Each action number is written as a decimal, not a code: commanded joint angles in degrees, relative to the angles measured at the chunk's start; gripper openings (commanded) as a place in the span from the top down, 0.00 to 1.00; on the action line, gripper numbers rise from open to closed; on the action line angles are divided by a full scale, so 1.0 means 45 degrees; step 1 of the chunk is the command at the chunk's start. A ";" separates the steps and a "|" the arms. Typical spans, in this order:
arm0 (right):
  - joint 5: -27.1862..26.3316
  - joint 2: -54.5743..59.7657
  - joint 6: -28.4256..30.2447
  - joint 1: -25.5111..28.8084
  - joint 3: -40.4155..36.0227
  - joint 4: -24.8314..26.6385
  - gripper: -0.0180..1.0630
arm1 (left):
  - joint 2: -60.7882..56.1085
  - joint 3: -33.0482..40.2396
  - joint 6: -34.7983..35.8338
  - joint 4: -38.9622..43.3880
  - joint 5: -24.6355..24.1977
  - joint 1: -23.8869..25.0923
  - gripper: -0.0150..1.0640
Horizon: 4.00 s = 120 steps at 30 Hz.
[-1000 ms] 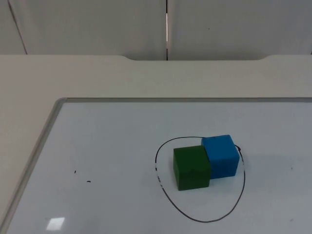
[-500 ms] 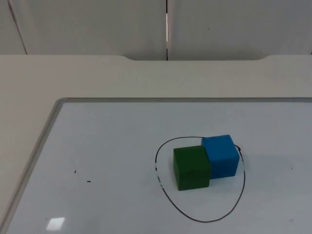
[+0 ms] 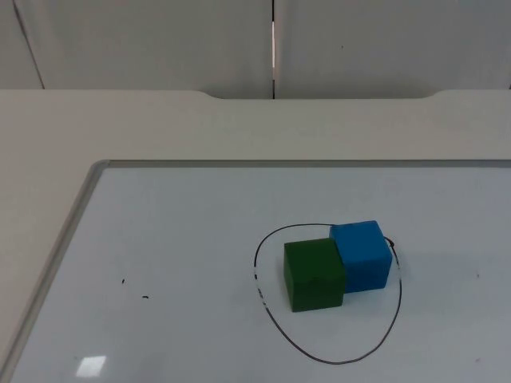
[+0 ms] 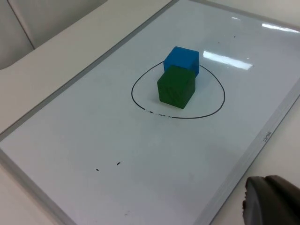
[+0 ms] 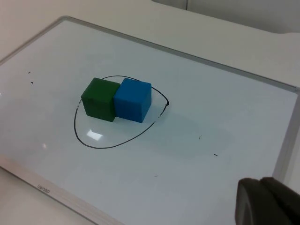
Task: Push the two cubes into the marked area.
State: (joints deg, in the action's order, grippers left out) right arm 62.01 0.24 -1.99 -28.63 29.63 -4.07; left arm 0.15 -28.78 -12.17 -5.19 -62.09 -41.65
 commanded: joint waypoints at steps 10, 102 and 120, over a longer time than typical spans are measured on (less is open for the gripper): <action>-0.0059 -0.0054 0.0026 0.0015 -0.0046 0.0057 0.98 | -0.0034 0.0050 -0.0044 -0.0039 -0.0013 0.0372 0.99; -0.0059 -0.0054 0.0026 0.5822 -0.0046 0.0058 0.98 | -0.0034 0.0050 -0.0044 0.0003 0.0013 0.9131 0.99; -0.0059 -0.0054 0.0026 0.5822 -0.0046 0.0058 0.98 | -0.0034 0.0050 -0.0044 0.0003 0.0013 0.9131 0.99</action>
State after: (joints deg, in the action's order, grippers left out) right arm 62.01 0.24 -1.99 -2.88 29.63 -4.07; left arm 0.15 -28.78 -12.17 -5.19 -62.20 -0.73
